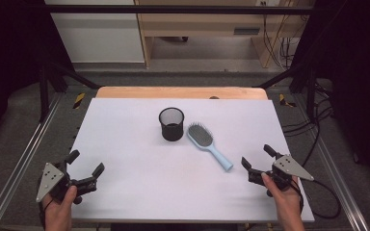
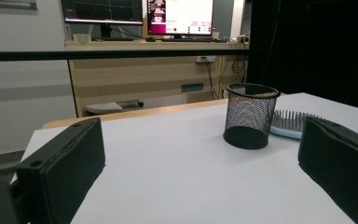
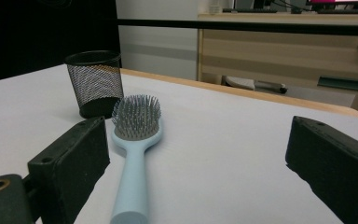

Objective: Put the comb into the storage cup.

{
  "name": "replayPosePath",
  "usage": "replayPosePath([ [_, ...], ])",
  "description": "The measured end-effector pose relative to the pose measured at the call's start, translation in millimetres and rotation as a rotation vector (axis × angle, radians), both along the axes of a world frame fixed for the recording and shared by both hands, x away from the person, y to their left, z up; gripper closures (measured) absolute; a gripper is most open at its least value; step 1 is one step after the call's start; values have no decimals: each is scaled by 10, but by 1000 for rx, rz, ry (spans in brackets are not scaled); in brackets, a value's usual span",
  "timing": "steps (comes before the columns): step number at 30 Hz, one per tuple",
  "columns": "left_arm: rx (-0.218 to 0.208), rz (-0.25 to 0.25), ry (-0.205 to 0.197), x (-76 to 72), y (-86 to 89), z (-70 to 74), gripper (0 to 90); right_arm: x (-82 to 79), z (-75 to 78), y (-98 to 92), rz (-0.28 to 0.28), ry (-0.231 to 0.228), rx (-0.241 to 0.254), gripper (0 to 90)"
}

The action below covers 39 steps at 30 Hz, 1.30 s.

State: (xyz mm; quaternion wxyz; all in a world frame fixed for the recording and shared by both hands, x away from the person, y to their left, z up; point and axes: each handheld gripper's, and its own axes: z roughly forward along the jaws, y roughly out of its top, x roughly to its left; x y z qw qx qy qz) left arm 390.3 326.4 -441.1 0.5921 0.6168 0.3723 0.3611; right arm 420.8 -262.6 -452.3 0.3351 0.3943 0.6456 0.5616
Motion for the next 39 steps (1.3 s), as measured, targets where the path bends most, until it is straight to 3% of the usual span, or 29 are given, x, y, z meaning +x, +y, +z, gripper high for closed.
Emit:
replayPosePath([
  [7, -9, 7, 12, 10, 25, -13, 6, 5, 1, -2, -11, 62, -3, 53],
  [10, -18, 16, 24, 19, 47, -31, 7, 22, -31, 13, -51, 114, -64, 63],
  [22, -8, 23, 33, 43, 47, -50, 9, 20, 57, 148, -80, 133, -66, 79],
  [25, -3, 25, 41, 54, 40, -58, 9, 33, 171, 178, -66, 172, -69, 79],
  [26, -5, 28, 42, 61, 36, -57, 12, 74, 225, 199, -64, 212, -82, 70],
  [29, -9, 20, 37, 75, 23, -49, 11, 130, 272, 241, -41, 235, -97, 72],
  [33, 1, 6, 45, 93, -10, -59, 11, 203, 365, 362, 12, 268, -156, 86],
  [36, 12, -2, 41, 82, -30, -52, 10, 305, 467, 521, 89, 305, -242, 79],
  [39, 17, -5, 41, 78, -38, -52, 10, 345, 519, 585, 117, 321, -271, 106],
])
